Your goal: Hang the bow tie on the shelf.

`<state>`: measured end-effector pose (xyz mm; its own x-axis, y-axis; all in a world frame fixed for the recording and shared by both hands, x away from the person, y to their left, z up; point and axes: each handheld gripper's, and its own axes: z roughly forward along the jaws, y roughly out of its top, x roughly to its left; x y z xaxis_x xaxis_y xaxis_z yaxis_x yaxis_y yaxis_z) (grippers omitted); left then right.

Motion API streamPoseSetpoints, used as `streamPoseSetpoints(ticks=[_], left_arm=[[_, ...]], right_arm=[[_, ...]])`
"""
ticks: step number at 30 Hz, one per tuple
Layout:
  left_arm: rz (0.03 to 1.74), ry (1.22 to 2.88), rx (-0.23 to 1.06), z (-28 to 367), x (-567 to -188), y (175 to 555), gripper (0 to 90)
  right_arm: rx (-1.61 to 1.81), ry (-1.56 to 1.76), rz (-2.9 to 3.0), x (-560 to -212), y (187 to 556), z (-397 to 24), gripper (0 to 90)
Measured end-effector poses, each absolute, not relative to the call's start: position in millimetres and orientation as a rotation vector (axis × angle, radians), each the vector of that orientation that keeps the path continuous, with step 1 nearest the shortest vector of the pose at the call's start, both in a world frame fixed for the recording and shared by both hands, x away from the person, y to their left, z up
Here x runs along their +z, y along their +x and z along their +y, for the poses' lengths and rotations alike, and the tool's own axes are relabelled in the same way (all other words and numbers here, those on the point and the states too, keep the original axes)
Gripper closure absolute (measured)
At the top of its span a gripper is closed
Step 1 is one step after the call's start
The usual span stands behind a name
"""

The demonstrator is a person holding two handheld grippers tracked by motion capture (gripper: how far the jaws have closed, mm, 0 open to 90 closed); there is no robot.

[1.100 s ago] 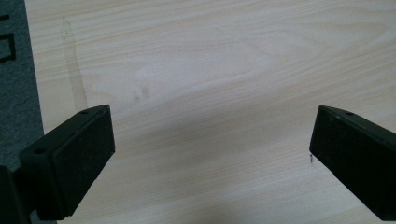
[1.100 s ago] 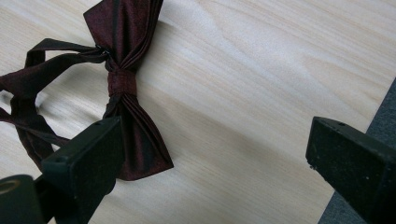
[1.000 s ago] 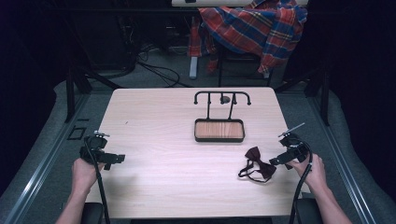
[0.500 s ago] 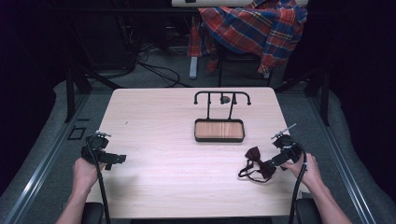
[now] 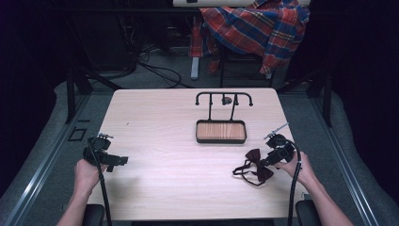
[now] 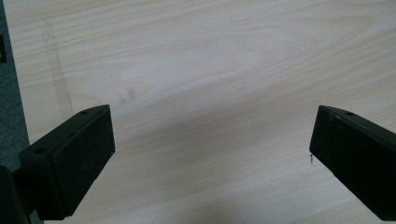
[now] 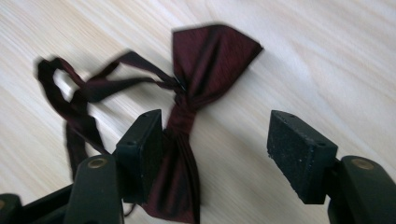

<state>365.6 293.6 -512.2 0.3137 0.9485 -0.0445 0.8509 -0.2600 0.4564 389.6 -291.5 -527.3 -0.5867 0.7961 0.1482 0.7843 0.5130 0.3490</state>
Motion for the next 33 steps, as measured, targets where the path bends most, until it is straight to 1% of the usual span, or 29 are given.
streamPoseSetpoints(ticks=[3,11,18,19,22,23,29,33], left_arm=[[1.602,2.192,0.33,293.5,-513.0,366.0,0.1],[1.593,2.206,0.312,292.0,-514.3,366.8,0.1],[1.577,2.208,0.305,289.3,-515.4,367.3,0.2],[1.577,2.209,0.303,289.7,-515.3,367.3,0.2],[1.579,2.209,0.303,290.7,-515.3,367.2,0.2],[1.579,2.208,0.304,290.7,-515.1,367.0,0.2],[1.576,2.208,0.306,290.5,-514.7,366.8,0.2],[1.574,2.21,0.307,290.3,-514.6,366.7,0.2]], right_arm=[[0.596,1.408,2.721,-527.6,390.4,-285.1,40.3],[0.468,1.414,2.772,-536.9,396.4,-271.4,56.5],[0.455,1.419,2.791,-540.3,396.2,-272.5,64.7],[0.5,1.453,2.763,-542.3,394.5,-270.9,66.0],[0.422,1.404,2.813,-539.4,396.4,-272.2,71.4],[0.447,1.413,2.808,-540.3,395.7,-271.7,72.7],[0.422,1.406,2.798,-539.7,394.6,-270.6,76.4],[0.446,1.423,2.761,-539.2,392.4,-269.3,77.2]])
